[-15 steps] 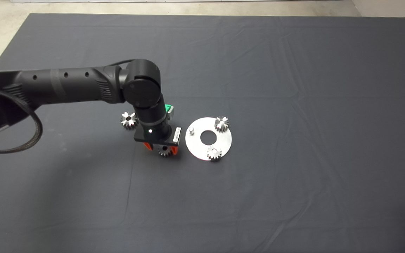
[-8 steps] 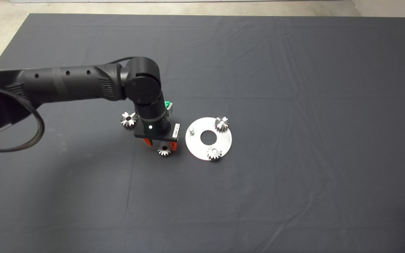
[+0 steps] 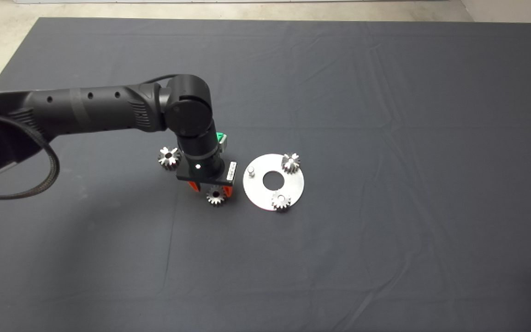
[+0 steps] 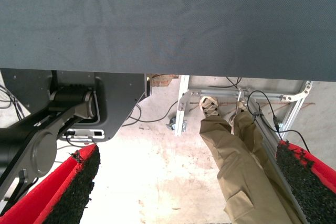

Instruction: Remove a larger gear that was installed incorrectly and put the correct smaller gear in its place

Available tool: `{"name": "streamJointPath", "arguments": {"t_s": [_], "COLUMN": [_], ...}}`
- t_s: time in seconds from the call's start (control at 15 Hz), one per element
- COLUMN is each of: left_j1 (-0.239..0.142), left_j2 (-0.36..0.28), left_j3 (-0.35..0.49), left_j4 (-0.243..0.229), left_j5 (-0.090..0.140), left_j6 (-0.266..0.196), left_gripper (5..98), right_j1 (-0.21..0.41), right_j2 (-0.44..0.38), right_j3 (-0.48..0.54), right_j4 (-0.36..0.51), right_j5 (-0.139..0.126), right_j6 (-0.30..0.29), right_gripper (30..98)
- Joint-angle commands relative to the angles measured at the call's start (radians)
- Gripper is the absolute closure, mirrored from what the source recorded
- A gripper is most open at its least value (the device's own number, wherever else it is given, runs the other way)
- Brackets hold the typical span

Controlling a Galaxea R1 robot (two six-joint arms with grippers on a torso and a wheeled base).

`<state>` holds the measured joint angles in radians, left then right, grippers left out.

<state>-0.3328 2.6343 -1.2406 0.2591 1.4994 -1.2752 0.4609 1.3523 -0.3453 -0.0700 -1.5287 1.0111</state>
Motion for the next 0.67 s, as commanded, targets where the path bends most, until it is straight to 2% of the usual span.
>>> {"name": "streamJointPath", "arguments": {"t_s": [0.0,0.6], "left_j1": [-0.019,-0.019], "left_j2": [0.000,-0.004], "left_j3": [0.008,0.044], "left_j4": [0.006,0.002], "left_j5": [0.005,0.012], "left_j6": [0.002,-0.012], "left_gripper": [45.5,47.7], "right_j1": [0.010,0.010], "right_j2": [0.000,0.000], "right_j3": [0.002,0.000], "right_j4": [0.033,0.033], "right_j5": [-0.013,-0.013], "right_j6": [0.003,0.003], "right_gripper": [39.9,39.9]}}
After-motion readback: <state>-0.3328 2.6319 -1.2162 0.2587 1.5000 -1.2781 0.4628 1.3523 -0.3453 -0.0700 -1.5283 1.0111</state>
